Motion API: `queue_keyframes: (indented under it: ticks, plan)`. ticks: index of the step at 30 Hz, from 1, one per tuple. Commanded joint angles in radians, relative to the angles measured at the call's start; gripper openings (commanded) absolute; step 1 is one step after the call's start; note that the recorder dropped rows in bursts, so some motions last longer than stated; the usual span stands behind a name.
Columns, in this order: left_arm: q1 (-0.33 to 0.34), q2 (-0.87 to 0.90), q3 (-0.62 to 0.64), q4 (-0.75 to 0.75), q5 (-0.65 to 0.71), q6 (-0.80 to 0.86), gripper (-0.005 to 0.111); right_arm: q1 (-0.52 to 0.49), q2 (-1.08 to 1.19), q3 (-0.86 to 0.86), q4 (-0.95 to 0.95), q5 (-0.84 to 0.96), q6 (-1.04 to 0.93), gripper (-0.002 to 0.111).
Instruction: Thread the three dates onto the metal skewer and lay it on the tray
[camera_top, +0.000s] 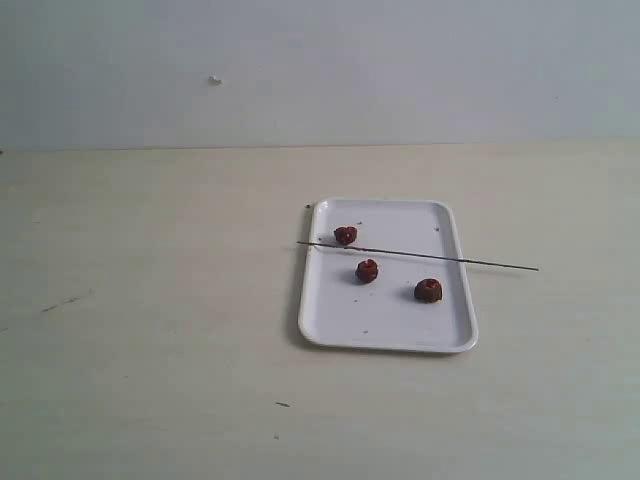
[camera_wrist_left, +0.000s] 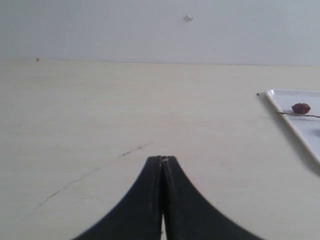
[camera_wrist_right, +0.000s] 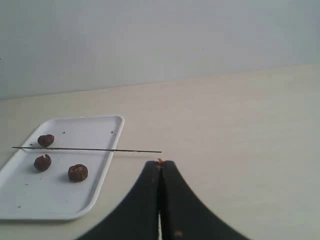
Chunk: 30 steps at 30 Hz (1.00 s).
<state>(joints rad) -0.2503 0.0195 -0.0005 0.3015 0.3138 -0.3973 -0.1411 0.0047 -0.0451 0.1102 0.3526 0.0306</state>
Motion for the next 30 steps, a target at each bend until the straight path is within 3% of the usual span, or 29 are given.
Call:
queue_keyframes:
  ticks: [1,21,25,28,30]
  plan:
    - [0.002,0.004,0.000,0.060,-0.054,0.006,0.000,0.025,-0.005,0.005,-0.006,-0.012,-0.002,0.000]
    - [0.002,0.004,0.000,0.060,-0.077,0.006,0.000,0.026,-0.005,0.005,-0.005,-0.010,-0.002,0.000]
    - [0.002,0.004,0.000,0.060,-0.077,0.006,0.000,0.026,-0.005,0.005,-0.086,-0.016,-0.094,0.000]
    - [0.002,0.004,0.000,0.060,-0.077,0.006,0.000,0.026,-0.005,0.005,-0.137,-0.090,-0.165,0.000]
    - [0.002,0.004,0.000,0.060,-0.077,0.006,0.000,0.026,-0.005,0.006,-0.026,-0.202,-0.094,0.000]
